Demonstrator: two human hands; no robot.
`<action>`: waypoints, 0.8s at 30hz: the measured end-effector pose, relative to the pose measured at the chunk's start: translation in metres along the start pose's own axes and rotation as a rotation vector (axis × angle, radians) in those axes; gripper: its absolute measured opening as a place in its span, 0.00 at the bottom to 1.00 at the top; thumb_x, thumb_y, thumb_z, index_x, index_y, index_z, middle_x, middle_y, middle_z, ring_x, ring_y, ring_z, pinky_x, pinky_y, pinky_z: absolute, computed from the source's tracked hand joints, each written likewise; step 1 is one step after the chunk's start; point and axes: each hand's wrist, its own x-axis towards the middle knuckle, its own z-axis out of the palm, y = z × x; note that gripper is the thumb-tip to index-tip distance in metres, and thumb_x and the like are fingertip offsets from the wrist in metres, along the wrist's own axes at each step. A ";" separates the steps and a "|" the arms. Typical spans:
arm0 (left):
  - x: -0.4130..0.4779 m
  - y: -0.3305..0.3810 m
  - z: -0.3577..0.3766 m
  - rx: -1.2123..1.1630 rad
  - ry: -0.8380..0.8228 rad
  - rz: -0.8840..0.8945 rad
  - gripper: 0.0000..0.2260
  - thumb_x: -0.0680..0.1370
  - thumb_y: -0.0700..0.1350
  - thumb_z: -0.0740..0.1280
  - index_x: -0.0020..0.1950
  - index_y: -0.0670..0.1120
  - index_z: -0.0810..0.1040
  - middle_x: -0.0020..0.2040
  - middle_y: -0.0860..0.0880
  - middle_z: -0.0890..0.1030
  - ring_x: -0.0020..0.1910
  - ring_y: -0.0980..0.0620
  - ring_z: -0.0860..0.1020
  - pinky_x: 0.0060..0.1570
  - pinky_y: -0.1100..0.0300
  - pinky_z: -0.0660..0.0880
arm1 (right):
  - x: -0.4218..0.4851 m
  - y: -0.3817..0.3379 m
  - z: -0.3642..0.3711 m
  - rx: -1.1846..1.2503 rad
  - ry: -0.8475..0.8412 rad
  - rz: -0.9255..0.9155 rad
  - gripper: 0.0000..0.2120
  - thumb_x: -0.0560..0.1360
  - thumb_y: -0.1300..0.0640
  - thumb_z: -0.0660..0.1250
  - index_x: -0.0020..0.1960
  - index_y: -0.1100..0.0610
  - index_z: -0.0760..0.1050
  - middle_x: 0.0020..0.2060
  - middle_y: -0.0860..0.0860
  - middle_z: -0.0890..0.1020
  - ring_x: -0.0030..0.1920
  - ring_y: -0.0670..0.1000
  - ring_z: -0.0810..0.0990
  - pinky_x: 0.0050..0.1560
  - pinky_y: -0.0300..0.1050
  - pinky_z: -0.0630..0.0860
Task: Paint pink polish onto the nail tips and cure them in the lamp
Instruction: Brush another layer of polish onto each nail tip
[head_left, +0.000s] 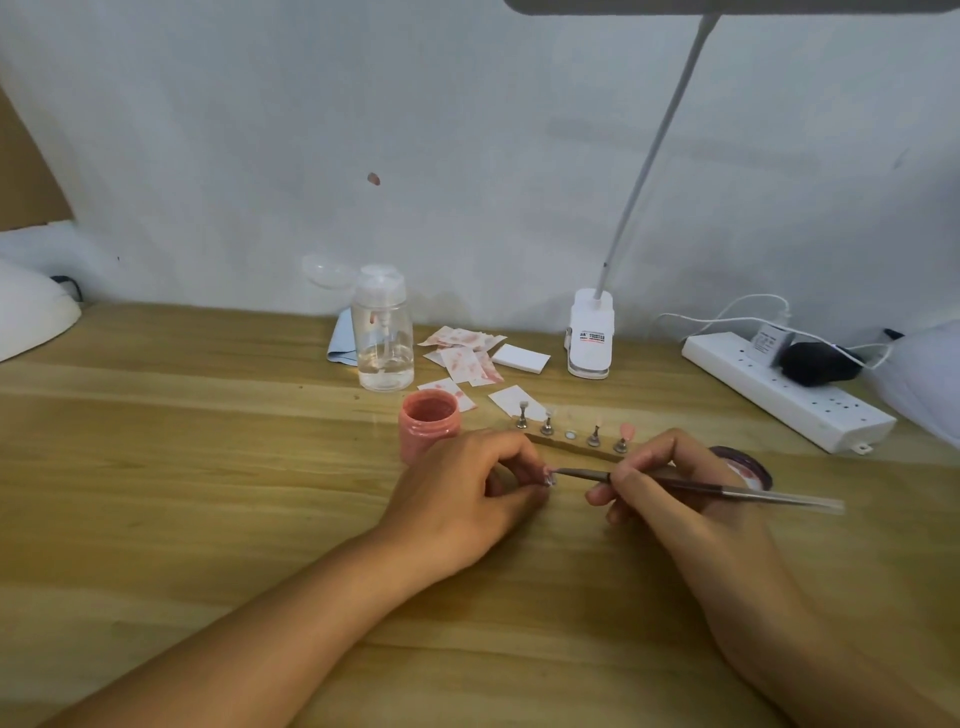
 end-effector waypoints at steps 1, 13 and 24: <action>0.000 0.000 0.000 0.002 -0.001 0.000 0.07 0.73 0.48 0.74 0.42 0.60 0.79 0.43 0.68 0.80 0.34 0.63 0.75 0.35 0.66 0.70 | 0.000 0.000 0.000 -0.003 0.001 0.000 0.05 0.75 0.69 0.66 0.43 0.69 0.71 0.33 0.59 0.84 0.32 0.47 0.79 0.37 0.33 0.76; 0.001 -0.002 -0.001 -0.017 -0.027 0.011 0.06 0.74 0.49 0.74 0.43 0.59 0.79 0.41 0.67 0.80 0.33 0.65 0.75 0.34 0.71 0.68 | -0.001 -0.003 -0.001 -0.016 0.011 -0.001 0.03 0.74 0.70 0.65 0.42 0.69 0.72 0.32 0.59 0.83 0.33 0.47 0.79 0.37 0.34 0.76; 0.001 -0.003 -0.001 -0.040 -0.032 0.001 0.03 0.74 0.50 0.74 0.45 0.55 0.82 0.42 0.63 0.82 0.33 0.64 0.75 0.35 0.67 0.68 | -0.001 -0.004 0.002 -0.057 0.030 0.007 0.03 0.72 0.72 0.65 0.42 0.68 0.72 0.30 0.57 0.82 0.45 0.46 0.78 0.57 0.47 0.69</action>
